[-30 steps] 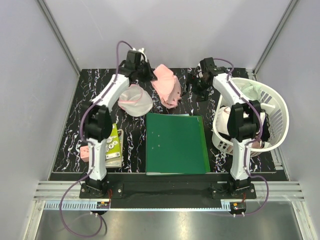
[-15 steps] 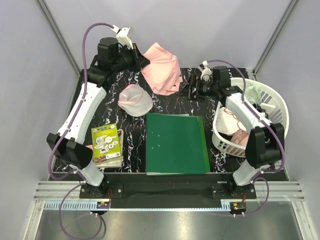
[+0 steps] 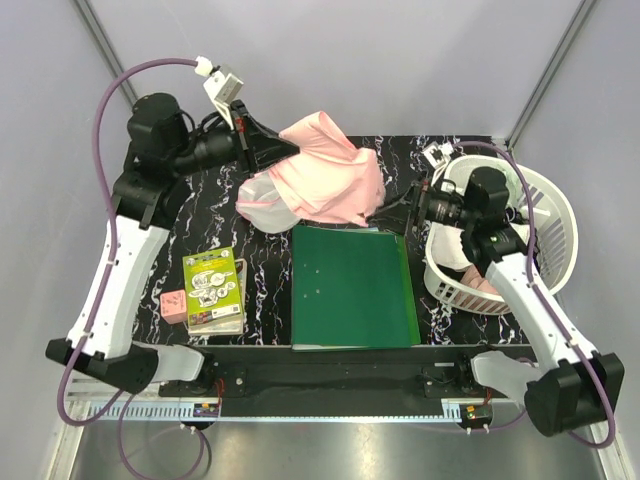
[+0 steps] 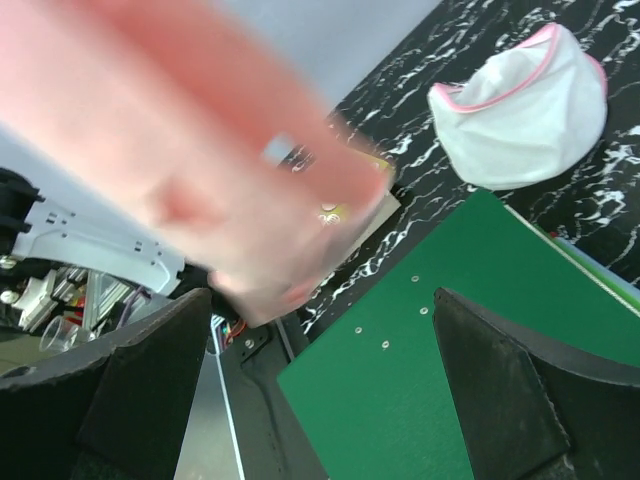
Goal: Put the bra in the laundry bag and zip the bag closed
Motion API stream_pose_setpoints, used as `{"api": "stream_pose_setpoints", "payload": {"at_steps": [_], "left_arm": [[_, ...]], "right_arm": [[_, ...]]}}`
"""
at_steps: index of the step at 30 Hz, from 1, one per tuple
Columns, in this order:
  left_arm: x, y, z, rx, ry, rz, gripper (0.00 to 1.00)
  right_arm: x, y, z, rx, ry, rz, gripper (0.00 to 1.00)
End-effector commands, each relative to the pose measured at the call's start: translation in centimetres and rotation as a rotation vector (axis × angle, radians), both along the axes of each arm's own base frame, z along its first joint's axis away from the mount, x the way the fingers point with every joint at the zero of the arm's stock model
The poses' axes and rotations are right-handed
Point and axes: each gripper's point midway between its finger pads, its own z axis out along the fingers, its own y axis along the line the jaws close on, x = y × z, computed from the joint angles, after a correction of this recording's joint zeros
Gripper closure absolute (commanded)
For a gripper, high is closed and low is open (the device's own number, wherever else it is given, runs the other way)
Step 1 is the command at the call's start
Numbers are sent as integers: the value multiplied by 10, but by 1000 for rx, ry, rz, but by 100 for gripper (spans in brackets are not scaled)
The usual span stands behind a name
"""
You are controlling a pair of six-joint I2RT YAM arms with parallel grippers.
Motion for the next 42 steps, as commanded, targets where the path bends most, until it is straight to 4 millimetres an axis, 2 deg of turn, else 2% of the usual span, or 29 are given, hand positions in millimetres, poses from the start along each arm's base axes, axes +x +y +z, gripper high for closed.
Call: {"api": "stream_pose_setpoints", "payload": {"at_steps": [1,5,8,14,16,19,21,22,24,25,28,29,30,31,32,33,34,35,36,37,38,39,40,41,42], "left_arm": [[-57,-3,29,-63,-74,-176,100],[-81,-4,39,-92,-76,-225,100],[-97,-6,45,-107,-77,-267,100],[-103,-8,36,-116,-52,-288,100],[-102,-9,34,-117,-44,-291,100],[-100,-10,35,-120,-51,-293,100],[-94,-10,36,-120,-63,-267,100],[-89,-11,36,-118,-63,-250,100],[-73,-9,34,-119,-62,-176,100],[-63,-11,29,-114,-45,-153,100],[-32,-15,14,-101,4,-70,100],[-11,-19,2,-91,40,-28,100],[2,-21,-9,-80,66,-1,100],[14,-23,-17,-70,84,31,100],[41,-21,-33,-51,111,117,100],[54,-23,-48,-30,122,147,100],[66,-24,-56,-21,118,179,100],[88,-28,-75,0,132,218,100],[97,-32,-85,9,139,224,100],[107,-36,-95,13,159,227,100],[116,-42,-98,2,155,221,100],[131,-51,-121,9,206,222,100],[140,-55,-127,3,214,226,100],[149,-59,-135,2,229,237,100],[163,-66,-162,11,287,241,100]], "right_arm": [[-36,-1,34,86,-127,70,0],[-67,7,44,118,-132,159,0],[-82,12,48,136,-123,197,0],[-100,19,65,192,-118,258,0],[-104,21,72,211,-121,271,5],[-103,25,71,229,-79,292,21],[-102,26,67,234,-28,295,40],[-102,26,65,233,-19,296,54],[-102,25,60,232,0,277,71],[-104,24,55,220,33,261,85],[-100,21,46,188,76,216,100],[-96,22,43,178,93,199,100],[-92,22,45,165,76,180,100],[-83,23,32,137,155,147,100],[-76,24,30,132,172,130,100],[-71,25,34,130,186,124,100],[-58,28,20,101,257,95,100],[-45,29,15,81,285,52,100],[-36,27,13,46,323,22,100],[-17,29,-4,7,396,-17,100],[-4,27,-10,-16,429,-56,100],[4,25,-6,-34,443,-68,100],[26,22,-24,-64,503,-123,100],[37,19,-29,-74,534,-149,100],[55,17,-42,-84,599,-178,100]]}}
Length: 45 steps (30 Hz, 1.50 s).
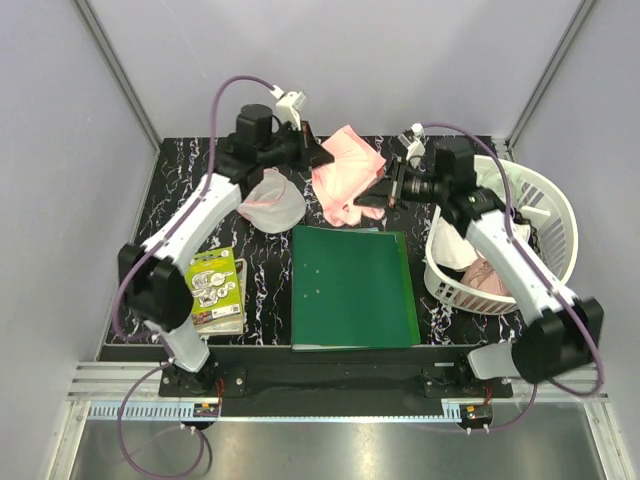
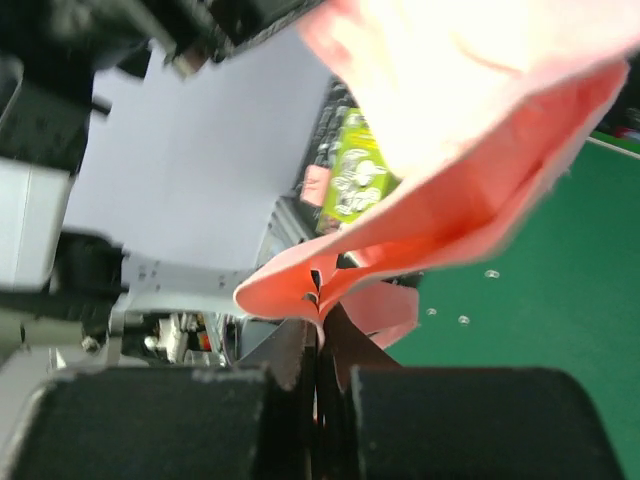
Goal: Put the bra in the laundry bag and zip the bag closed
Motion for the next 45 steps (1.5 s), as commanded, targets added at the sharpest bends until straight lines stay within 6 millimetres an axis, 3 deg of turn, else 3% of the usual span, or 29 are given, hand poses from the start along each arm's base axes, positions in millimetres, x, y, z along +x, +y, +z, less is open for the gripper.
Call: {"api": "stream_pose_setpoints", "payload": {"at_steps": [1,3,4,6,7,8,10,11,12,14,15,17,18,23,26,33,39,44,45], "left_arm": [[53,-17,-19,-39,-29,80,100],[69,-25,-35,-65,5,96,100],[81,-31,-58,-58,44,102,100],[94,-39,-75,-75,89,107,100],[103,-44,-102,-67,142,111,100],[112,-50,-96,-102,116,105,100],[125,-59,-120,-144,172,117,100],[131,-62,-122,-170,197,131,100],[135,-64,-130,-177,215,139,100],[146,-67,-150,-189,264,165,100],[149,-68,-156,-191,281,175,100],[154,-66,-174,-184,321,214,100],[154,-66,-183,-193,360,232,100],[151,-67,-216,-222,483,274,100],[149,-65,-227,-218,512,288,100],[149,-66,-238,-224,541,294,100],[148,-66,-243,-214,549,274,97],[144,-66,-239,-251,567,231,63],[145,-64,-237,-256,566,227,51]], "right_arm": [[59,-26,-47,-128,221,-164,100],[86,-30,-67,-139,305,-196,100],[99,-36,-76,-154,330,-223,100],[125,-39,-98,-202,385,-239,100],[134,-41,-107,-223,401,-249,100],[143,-42,-115,-239,419,-253,100],[163,-40,-134,-274,464,-254,100],[175,-39,-130,-275,445,-262,100],[180,-39,-154,-302,507,-263,100],[195,-42,-161,-329,511,-293,95],[197,-42,-180,-351,556,-296,93],[204,-43,-184,-361,562,-311,89],[205,-45,-198,-383,589,-317,87],[215,-47,-228,-410,649,-337,79],[222,-45,-232,-402,654,-340,69],[235,-29,-218,-310,663,-295,50],[241,-22,-200,-257,652,-275,42],[239,-27,-202,-260,653,-275,40],[238,-29,-204,-264,654,-272,40]]}}
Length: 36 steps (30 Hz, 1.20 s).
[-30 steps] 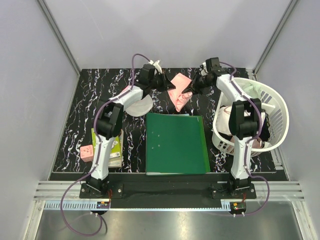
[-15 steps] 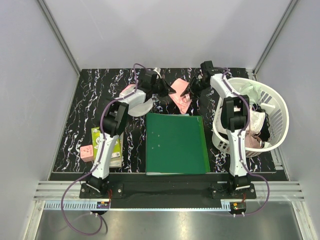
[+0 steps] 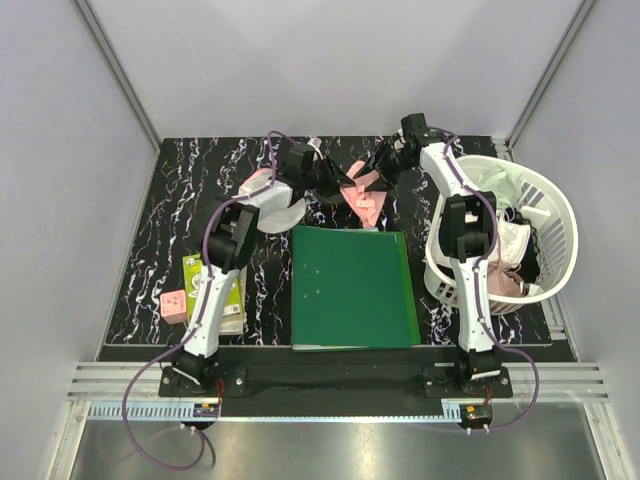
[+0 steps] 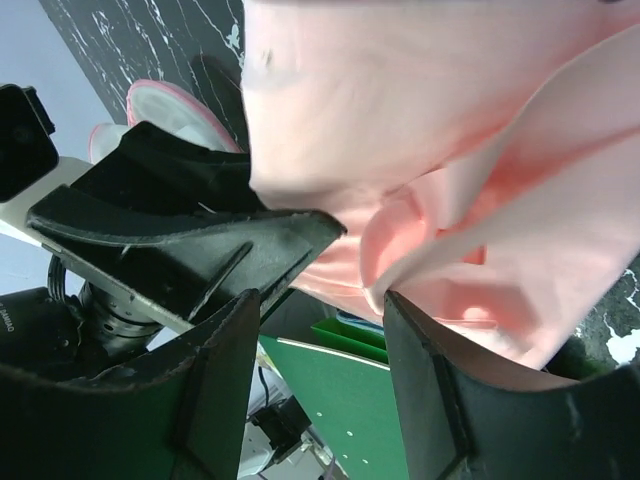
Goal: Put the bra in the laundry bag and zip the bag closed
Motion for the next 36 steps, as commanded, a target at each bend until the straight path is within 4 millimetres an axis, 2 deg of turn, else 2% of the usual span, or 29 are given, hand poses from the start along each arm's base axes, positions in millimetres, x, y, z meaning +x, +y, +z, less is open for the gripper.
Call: {"api": "stream_pose_setpoints", "payload": {"at_steps": [1,3,9,17,20,28,31,34,35,36], "left_arm": [[6,-1,25,-76,-68,-35,46],[5,2,31,-80,-81,-43,36],[0,-2,47,-132,-125,-87,18],[-1,-1,49,-135,-122,-72,17],[-2,0,48,-135,-116,-74,17],[-6,-1,49,-94,-154,-87,17],[-7,-3,51,-82,-166,-84,17],[-8,-7,53,-84,-182,-95,16],[-10,-10,51,-86,-176,-100,16],[-10,-12,51,-89,-175,-104,16]], "right_arm": [[-2,-2,13,31,-13,14,40],[-3,-6,10,22,-14,14,39],[5,-11,27,37,-60,4,38],[13,-28,41,13,-81,-59,43],[10,-36,42,0,-82,-65,44],[-8,-62,17,-121,-62,-53,46],[-13,-64,4,-136,-53,-26,54],[-14,-60,-6,-130,-44,-5,67],[-12,-60,-8,-130,-48,-2,75],[-12,-57,-14,-129,-41,0,76]]}}
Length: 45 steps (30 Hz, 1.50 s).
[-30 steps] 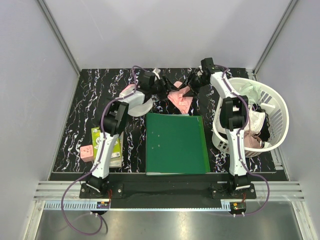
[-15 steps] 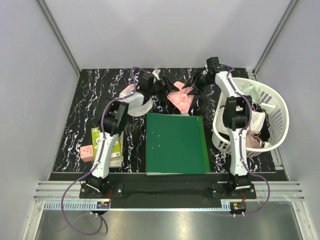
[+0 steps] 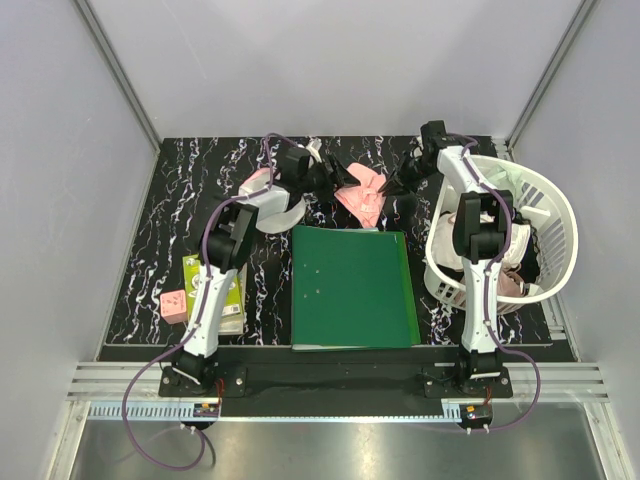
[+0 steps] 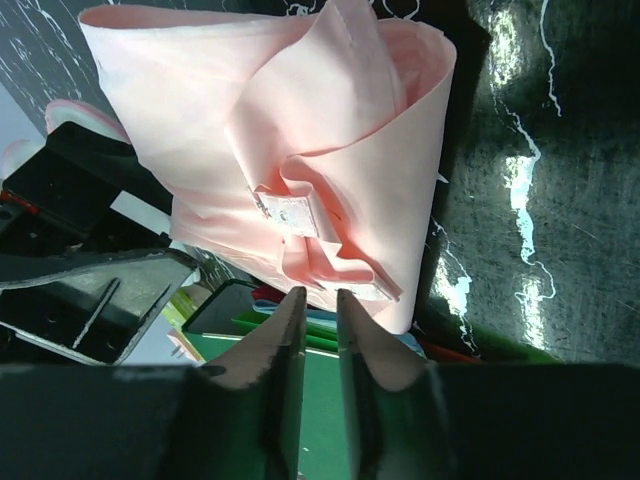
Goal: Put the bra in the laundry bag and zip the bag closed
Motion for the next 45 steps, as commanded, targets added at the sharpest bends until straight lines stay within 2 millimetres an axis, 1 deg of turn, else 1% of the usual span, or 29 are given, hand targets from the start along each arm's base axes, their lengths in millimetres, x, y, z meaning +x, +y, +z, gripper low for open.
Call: {"api": "stream_pose_setpoints", "payload": {"at_steps": [1,2,3,5,6,9,15,19,21,22,23,24,25,26,28,29,30,31,32,33,34,35,36,37,39,40,43,45], "left_arm": [[1,-13,51,-37,-131,-23,16],[0,-16,49,-39,-123,-25,16],[0,-18,49,-41,-125,-28,16],[-1,-22,48,-39,-114,-30,16],[-1,-23,46,-36,-111,-32,16],[-1,-26,47,-36,-110,-27,17],[-3,-28,39,-39,-73,-19,20],[-4,-28,37,-41,-56,-10,23],[-5,-26,36,-40,-49,-7,24],[-5,-24,33,-35,-33,0,24],[-6,-23,30,-42,-9,4,24],[-5,-21,28,-44,7,10,26],[-4,-17,23,-52,43,23,27],[-3,-14,18,-57,65,24,29],[-1,-10,15,-82,96,21,37],[-1,-10,13,-81,110,20,39],[2,-9,11,-82,118,20,44],[2,-9,12,-84,120,13,46],[2,-9,9,-79,133,12,51],[2,-10,5,-78,145,6,56],[4,-12,9,-85,143,-5,60],[4,-12,7,-85,152,-12,62],[1,-12,2,-80,171,-21,64],[2,-13,2,-81,172,-22,67],[2,-12,2,-84,175,-24,70],[1,-13,-1,-84,184,-25,74],[2,-12,-4,-99,204,-26,81],[3,-11,-1,-115,208,-30,87]], "right_arm": [[3,7,8,-6,-54,37,78],[7,9,11,1,-66,37,80],[7,13,7,0,-61,45,82],[11,17,6,-6,-74,46,82],[11,19,0,-9,-64,48,83],[13,21,-6,-5,-52,46,85],[13,25,-14,-18,-51,57,86],[15,35,-12,7,-59,80,86],[16,38,-1,18,-81,89,81],[17,38,4,17,-91,89,78],[15,35,13,7,-105,92,73],[15,31,16,-10,-109,86,70],[10,27,19,-18,-96,87,68],[8,23,30,-21,-107,82,65],[4,11,33,-42,-103,73,62],[4,7,47,-45,-130,70,60],[5,0,51,-53,-139,59,56],[4,-4,57,-53,-147,56,55],[4,-7,66,-48,-160,50,53],[3,-9,70,-40,-165,51,52],[3,-15,75,-40,-168,41,51],[3,-17,80,-43,-179,40,50],[3,-21,82,-54,-186,38,49],[2,-25,85,-61,-189,32,48],[2,-27,86,-65,-193,37,47],[1,-28,86,-66,-189,38,46],[-2,-29,84,-74,-182,46,46],[-4,-30,83,-77,-180,52,46]]}}
